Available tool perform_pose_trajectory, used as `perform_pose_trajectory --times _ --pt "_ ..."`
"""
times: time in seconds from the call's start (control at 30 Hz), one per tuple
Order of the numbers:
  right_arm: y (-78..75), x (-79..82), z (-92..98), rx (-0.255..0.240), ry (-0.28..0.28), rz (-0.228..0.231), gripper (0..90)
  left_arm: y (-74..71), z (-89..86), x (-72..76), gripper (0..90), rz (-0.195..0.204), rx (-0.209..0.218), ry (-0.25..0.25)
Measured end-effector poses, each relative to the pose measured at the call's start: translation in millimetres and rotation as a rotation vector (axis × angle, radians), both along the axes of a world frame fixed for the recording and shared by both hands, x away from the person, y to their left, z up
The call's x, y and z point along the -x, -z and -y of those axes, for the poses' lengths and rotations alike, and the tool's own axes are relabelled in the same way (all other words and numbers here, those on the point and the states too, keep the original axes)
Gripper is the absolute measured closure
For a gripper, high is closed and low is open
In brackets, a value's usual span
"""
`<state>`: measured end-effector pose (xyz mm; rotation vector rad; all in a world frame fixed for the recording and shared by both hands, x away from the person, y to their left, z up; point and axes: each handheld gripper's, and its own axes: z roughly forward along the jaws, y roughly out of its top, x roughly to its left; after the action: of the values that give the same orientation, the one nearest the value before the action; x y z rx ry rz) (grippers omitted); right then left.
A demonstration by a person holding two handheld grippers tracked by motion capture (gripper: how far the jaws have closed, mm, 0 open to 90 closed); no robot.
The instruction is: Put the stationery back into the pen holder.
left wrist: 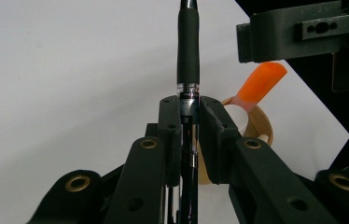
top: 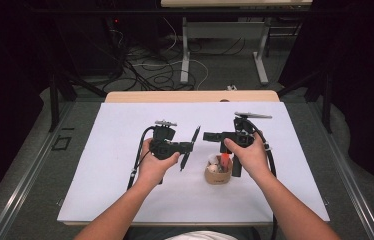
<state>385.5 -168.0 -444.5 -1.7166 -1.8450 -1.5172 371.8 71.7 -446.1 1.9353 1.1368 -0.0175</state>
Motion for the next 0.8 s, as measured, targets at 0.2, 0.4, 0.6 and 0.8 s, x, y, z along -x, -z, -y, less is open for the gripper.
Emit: perform_pose_trajectory --times 0.2,0.4,0.6,0.8 --pt "3.6 -2.0 -3.0 -0.031 0.024 -0.012 70.6 -0.2 3.9 2.8 79.6 0.002 0.004 0.013" --pt "7.2 -2.4 -6.6 -0.035 0.019 -0.036 70.6 -2.7 6.1 5.4 79.5 0.004 0.001 0.03" --pt "9.1 -2.9 -8.4 -0.057 0.024 -0.04 71.5 -3.8 9.1 7.2 79.6 0.009 0.003 0.043" --pt "9.3 -0.9 -11.7 -0.062 0.029 -0.062 76.6 -3.3 12.6 9.1 79.6 0.008 0.003 0.049"
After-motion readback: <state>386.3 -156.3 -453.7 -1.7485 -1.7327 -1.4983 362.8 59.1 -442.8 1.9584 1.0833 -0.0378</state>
